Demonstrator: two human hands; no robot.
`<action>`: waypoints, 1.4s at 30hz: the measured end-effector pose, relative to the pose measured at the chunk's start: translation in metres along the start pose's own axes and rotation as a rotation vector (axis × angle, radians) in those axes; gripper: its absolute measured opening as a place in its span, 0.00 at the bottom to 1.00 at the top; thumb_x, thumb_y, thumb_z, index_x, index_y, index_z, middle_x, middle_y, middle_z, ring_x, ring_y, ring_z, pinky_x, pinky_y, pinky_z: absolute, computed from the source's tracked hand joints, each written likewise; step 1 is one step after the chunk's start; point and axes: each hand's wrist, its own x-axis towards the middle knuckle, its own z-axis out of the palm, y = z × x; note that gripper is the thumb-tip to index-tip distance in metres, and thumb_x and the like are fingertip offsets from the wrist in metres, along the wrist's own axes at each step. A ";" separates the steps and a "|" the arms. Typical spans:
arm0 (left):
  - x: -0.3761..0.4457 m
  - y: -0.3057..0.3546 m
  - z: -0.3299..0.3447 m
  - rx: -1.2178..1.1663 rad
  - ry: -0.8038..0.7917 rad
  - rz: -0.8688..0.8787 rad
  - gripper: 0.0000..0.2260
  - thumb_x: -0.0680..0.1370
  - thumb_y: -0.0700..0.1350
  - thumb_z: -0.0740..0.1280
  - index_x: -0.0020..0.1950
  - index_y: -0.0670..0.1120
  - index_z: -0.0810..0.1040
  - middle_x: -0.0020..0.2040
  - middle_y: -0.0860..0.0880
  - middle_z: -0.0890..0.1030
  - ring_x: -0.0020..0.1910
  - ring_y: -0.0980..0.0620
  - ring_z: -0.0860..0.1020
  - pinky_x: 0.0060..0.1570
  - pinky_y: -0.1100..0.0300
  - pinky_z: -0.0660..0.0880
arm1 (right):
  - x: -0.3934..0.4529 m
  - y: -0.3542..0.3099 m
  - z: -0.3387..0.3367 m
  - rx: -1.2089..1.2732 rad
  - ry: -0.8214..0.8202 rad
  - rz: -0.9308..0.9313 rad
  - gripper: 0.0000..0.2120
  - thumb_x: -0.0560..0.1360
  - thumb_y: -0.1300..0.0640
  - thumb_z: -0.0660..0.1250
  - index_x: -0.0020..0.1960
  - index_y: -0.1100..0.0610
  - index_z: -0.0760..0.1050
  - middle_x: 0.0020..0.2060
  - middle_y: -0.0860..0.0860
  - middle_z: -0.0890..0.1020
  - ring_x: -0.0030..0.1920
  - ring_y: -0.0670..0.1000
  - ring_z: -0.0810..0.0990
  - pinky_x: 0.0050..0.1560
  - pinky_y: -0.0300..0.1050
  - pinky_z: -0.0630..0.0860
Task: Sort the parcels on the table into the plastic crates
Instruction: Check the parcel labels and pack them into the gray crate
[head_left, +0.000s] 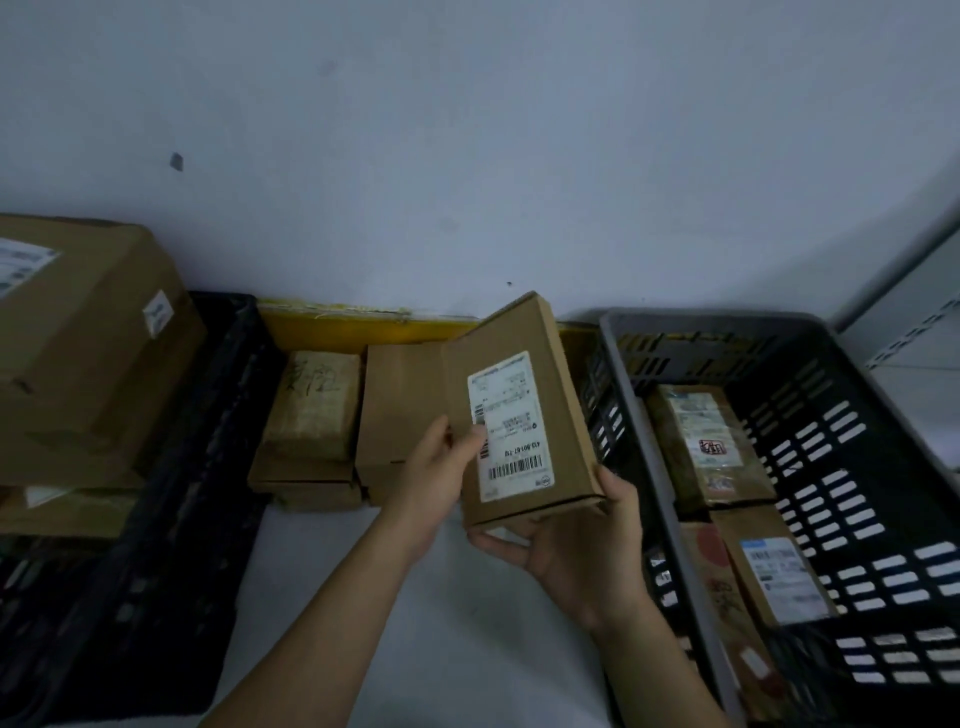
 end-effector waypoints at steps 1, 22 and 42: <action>-0.001 -0.001 0.001 -0.037 0.024 0.038 0.14 0.85 0.48 0.69 0.71 0.50 0.80 0.63 0.50 0.87 0.61 0.49 0.85 0.64 0.46 0.80 | -0.003 0.002 0.002 -0.026 0.037 -0.017 0.34 0.84 0.38 0.51 0.80 0.57 0.73 0.74 0.66 0.77 0.74 0.72 0.75 0.74 0.78 0.68; -0.038 0.086 -0.018 1.421 -0.019 0.834 0.39 0.80 0.68 0.64 0.86 0.57 0.54 0.85 0.55 0.57 0.85 0.52 0.49 0.84 0.41 0.49 | -0.041 -0.102 0.027 -1.388 0.210 -0.339 0.26 0.77 0.52 0.80 0.72 0.40 0.79 0.54 0.35 0.85 0.54 0.34 0.84 0.53 0.34 0.83; -0.048 0.029 0.025 0.139 0.052 0.277 0.08 0.86 0.55 0.63 0.64 0.58 0.77 0.57 0.56 0.87 0.53 0.60 0.85 0.49 0.63 0.80 | -0.065 -0.043 0.019 -1.194 0.549 -0.713 0.22 0.81 0.53 0.74 0.73 0.38 0.75 0.62 0.29 0.80 0.58 0.37 0.83 0.56 0.42 0.84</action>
